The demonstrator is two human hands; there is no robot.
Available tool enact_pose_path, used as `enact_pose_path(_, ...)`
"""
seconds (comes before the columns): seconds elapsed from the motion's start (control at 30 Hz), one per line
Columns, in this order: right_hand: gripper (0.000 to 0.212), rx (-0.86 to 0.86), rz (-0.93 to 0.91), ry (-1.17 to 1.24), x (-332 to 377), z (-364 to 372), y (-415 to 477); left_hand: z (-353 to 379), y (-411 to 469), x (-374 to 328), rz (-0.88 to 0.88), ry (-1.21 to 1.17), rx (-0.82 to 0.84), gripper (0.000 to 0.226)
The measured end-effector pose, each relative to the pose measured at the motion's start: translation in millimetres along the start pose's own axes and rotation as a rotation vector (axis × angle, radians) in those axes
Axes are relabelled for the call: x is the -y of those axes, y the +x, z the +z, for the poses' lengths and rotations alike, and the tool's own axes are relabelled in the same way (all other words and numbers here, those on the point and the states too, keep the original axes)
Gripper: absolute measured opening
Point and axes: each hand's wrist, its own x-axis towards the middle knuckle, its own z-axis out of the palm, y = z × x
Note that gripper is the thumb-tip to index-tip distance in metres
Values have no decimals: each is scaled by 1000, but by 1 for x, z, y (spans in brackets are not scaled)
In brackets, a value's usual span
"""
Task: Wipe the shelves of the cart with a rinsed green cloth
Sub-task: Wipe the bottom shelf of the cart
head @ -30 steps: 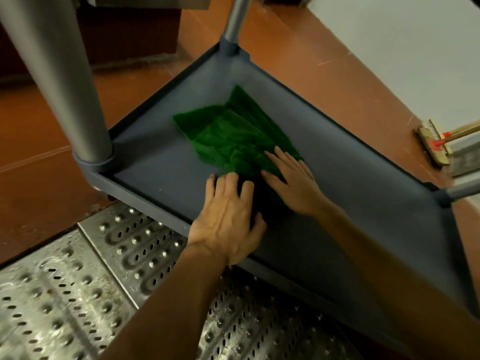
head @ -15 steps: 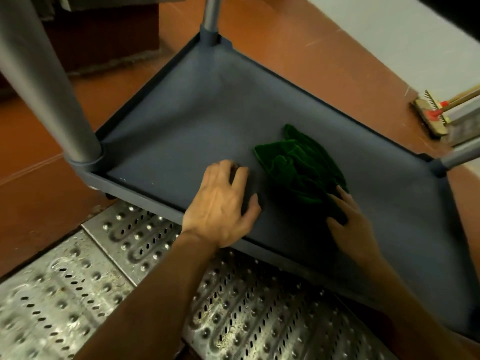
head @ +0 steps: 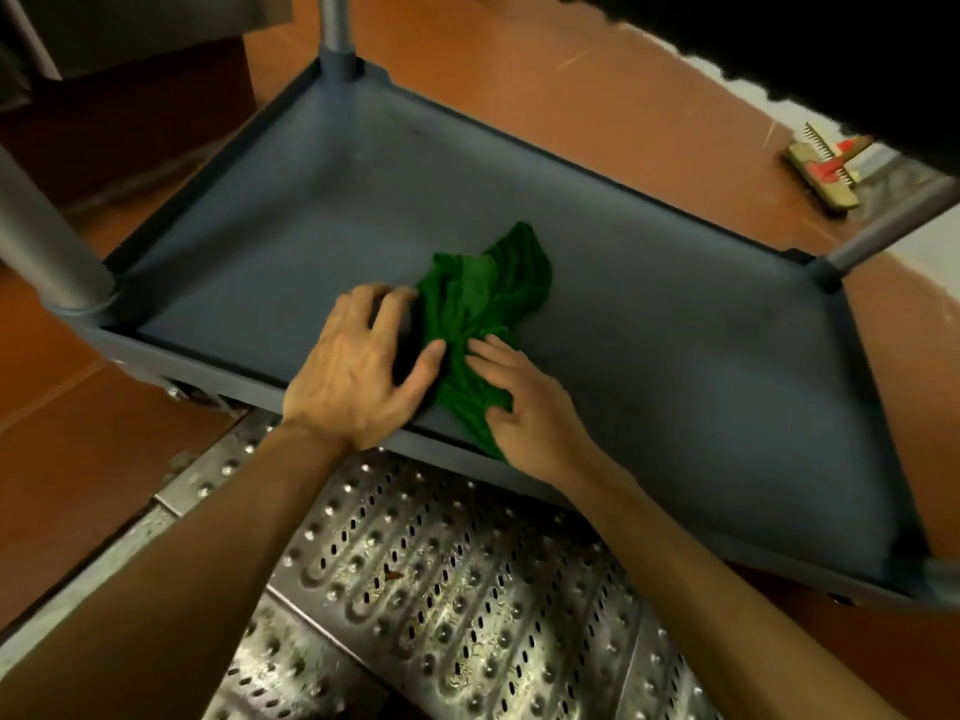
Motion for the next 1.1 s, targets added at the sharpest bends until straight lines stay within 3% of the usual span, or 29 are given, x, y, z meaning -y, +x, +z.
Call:
enact_pose_path(0.27,46,154,-300,70,53,22,40,-27,7,34,48,86,-92,64)
enact_pose_path(0.37,54,202,-350,8,57,27,62,-35,8,41,74,134,-102,67)
enact_pose_path(0.47,62,248,-422,-65,58,35,84,-32,6,42,75,94,-116,70)
enact_pose_path(0.6,41,214,-610,-139,74,41,110,-30,8,43,19,-14,-185,72)
enact_pose_path(0.7,39,236,-707,-254,83,47,129,-29,9,43,-75,-123,-318,69)
enact_pose_path(0.87,40,235,-515,-136,93,57,141,-35,18,54,-277,-291,-506,53)
enact_pose_path(1.0,50,136,-493,11,101,56,123,-54,16,57,-451,-151,-323,66)
enact_pose_path(1.1,55,66,-291,268,120,48,98,-78,7,47,-573,-118,-119,83)
